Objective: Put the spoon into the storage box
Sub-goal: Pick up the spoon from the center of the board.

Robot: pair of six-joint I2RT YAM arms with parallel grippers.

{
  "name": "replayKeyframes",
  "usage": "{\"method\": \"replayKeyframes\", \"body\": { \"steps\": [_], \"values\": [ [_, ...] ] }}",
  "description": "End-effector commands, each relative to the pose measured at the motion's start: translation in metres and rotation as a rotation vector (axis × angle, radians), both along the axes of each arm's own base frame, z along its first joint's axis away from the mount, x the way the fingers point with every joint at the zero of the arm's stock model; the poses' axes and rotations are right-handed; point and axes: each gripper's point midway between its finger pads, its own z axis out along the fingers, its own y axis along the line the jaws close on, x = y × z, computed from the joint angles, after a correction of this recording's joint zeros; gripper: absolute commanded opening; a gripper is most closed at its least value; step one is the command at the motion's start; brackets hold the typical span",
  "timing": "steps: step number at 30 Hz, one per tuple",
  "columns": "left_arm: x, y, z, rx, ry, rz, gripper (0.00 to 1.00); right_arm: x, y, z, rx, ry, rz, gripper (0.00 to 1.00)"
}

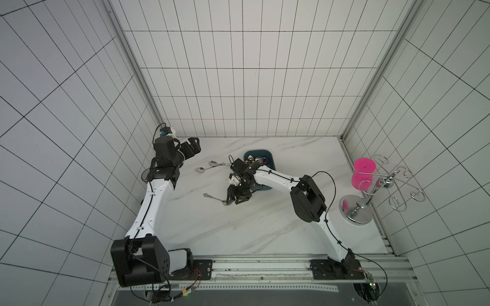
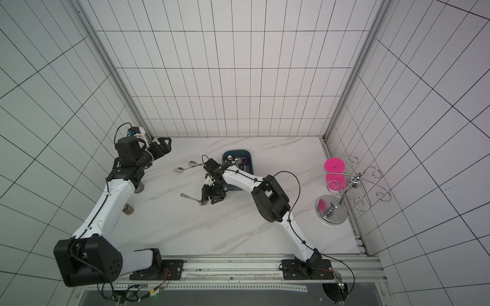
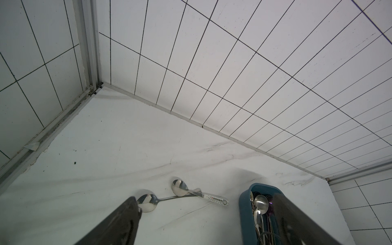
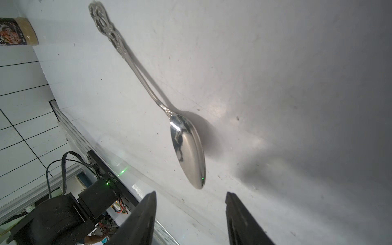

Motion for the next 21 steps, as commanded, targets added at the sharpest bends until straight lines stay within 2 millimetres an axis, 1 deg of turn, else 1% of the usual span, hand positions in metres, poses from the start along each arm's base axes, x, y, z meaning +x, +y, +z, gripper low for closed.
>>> {"method": "replayKeyframes", "body": {
  "steps": [1, 3, 6, 10, 13, 19, 21],
  "values": [
    [-0.002, 0.0, 0.007, -0.002, -0.035, -0.004, 0.99, 0.0, 0.002, -0.008, -0.023, 0.05, -0.014, 0.5],
    [-0.002, 0.0, 0.009, -0.001, -0.035, -0.003, 0.99, 0.0, 0.002, -0.01, -0.029, 0.058, -0.016, 0.49],
    [-0.001, 0.0, 0.008, -0.001, -0.036, -0.004, 0.99, -0.005, 0.007, -0.017, -0.022, 0.094, -0.01, 0.43],
    [-0.002, 0.0, 0.008, -0.002, -0.035, -0.005, 0.99, -0.001, 0.006, -0.022, -0.041, 0.106, -0.02, 0.39],
    [-0.002, 0.0, 0.009, -0.001, -0.037, -0.003, 0.99, -0.003, 0.007, -0.031, -0.043, 0.137, -0.028, 0.31],
    [-0.002, 0.0, 0.009, -0.001, -0.037, -0.006, 0.99, 0.004, 0.002, -0.033, -0.053, 0.135, -0.06, 0.17],
    [-0.002, -0.001, 0.008, -0.004, -0.038, -0.008, 0.99, 0.005, 0.004, -0.032, -0.044, 0.137, -0.058, 0.11]
  ]
}}
